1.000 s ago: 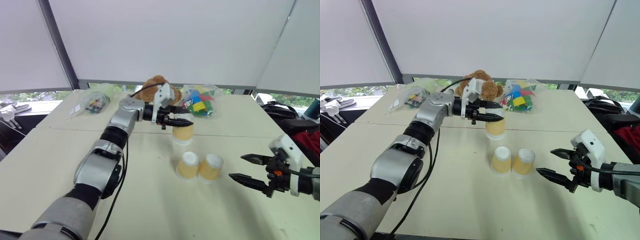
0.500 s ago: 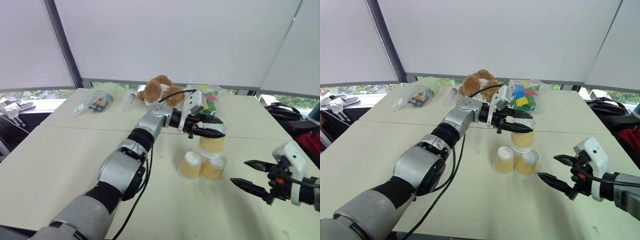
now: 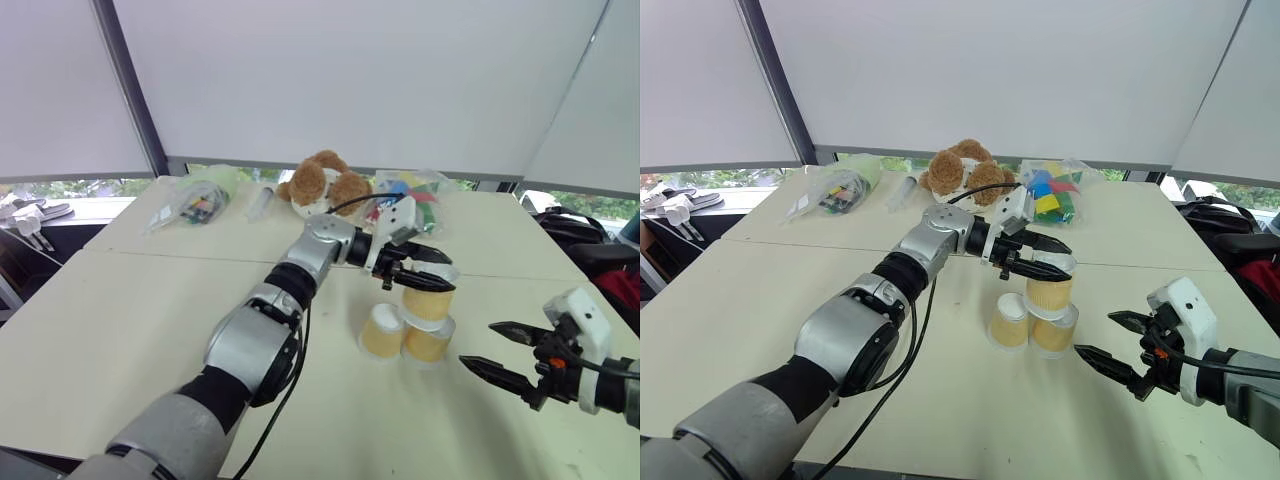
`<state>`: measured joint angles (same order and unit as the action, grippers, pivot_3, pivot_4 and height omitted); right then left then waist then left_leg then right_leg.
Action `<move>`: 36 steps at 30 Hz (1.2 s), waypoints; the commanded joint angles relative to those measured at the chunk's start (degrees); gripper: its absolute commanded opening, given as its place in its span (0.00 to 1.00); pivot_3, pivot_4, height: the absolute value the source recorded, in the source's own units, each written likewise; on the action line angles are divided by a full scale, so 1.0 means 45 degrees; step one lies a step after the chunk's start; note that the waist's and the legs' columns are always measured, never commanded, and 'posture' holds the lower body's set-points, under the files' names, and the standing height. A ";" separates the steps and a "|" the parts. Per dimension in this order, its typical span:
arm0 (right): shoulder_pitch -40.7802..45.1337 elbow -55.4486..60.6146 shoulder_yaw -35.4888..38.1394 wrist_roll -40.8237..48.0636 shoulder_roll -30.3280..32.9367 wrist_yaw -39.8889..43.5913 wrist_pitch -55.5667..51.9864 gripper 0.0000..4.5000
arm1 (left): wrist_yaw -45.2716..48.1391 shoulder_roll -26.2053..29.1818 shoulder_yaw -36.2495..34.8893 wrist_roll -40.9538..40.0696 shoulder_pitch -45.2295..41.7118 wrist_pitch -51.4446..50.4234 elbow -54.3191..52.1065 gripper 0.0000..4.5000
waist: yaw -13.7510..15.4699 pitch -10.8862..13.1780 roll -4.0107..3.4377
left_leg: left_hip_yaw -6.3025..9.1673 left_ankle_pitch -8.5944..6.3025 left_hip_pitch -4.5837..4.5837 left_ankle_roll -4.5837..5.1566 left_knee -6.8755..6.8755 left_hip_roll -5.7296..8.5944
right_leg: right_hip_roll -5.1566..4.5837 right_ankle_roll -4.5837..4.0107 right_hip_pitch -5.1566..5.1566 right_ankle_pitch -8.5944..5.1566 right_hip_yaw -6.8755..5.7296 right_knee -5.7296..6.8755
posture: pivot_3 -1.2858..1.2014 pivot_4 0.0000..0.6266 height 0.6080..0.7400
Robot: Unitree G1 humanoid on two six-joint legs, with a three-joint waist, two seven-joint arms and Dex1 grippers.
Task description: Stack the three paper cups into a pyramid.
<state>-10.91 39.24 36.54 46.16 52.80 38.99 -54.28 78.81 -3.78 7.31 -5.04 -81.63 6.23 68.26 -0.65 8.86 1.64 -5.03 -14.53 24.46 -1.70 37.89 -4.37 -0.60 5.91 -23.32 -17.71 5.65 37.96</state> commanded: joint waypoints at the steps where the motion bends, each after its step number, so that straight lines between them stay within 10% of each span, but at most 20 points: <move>1: 0.0042 0.0327 0.0210 0.0080 -0.0108 -0.0136 0.0229 1.00 | 0.0044 -0.0012 0.0033 0.0281 -0.0036 0.0410 -0.0068 0.44 | 0.0001 0.0000 0.0000 | 0.0002 0.0000 0.0001 0.0000 0.0000 0.0001 | 0.0000 0.0000 0.0000 0.0000 0.0000 0.0000 | 0.52 0.24 1.00; 13: -0.0015 0.0224 -0.0126 -0.0097 -0.0247 -0.0323 0.0576 1.00 | 0.0106 -0.0053 -0.0014 0.0545 0.0214 0.0525 0.0029 0.44 | -0.0003 -0.0002 -0.0003 | 0.0140 0.0000 -0.0003 0.0001 0.0005 0.0113 | 0.0000 0.0009 0.0030 -0.0004 0.0002 0.0010 | 0.52 0.24 1.00; 14: -0.0024 0.0218 -0.0139 -0.0106 -0.0251 -0.0329 0.0601 1.00 | 0.0152 -0.0064 -0.0068 0.0483 0.0194 0.0471 0.0005 0.66 | -0.0002 -0.0002 -0.0003 | 0.0140 0.0000 -0.0003 0.0001 0.0006 0.0113 | -0.0001 0.0010 0.0030 -0.0005 0.0003 0.0010 | 0.52 0.24 1.00; 18: -0.0045 0.0155 -0.0232 -0.0156 -0.0261 -0.0344 0.0731 1.00 | 0.0191 -0.0088 -0.0270 0.0330 0.0107 0.0333 -0.0085 0.99 | -0.0001 -0.0004 -0.0006 | 0.0141 0.0000 -0.0003 0.0001 0.0006 0.0115 | -0.0001 0.0012 0.0030 -0.0006 0.0003 0.0015 | 0.52 0.24 1.00; 36: 0.0013 -0.0893 -0.0424 -0.0392 -0.0328 0.0100 0.1214 1.00 | 0.0535 0.3491 -0.2285 -0.1287 0.0282 -0.2522 -0.2858 0.99 | 0.0019 -0.0008 -0.0014 | 0.0147 0.0000 -0.0004 0.0001 0.0010 0.0117 | -0.0002 0.0021 0.0030 -0.0010 0.0003 0.0030 | 0.52 0.24 1.00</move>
<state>-10.19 36.18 32.02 44.14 52.07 38.60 -50.19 82.66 5.50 -1.38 -10.16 -83.45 -1.08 61.17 -0.56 8.82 1.58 -4.36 -14.52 24.46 -1.70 37.95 -3.83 -0.61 6.02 -23.18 -17.76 5.66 38.09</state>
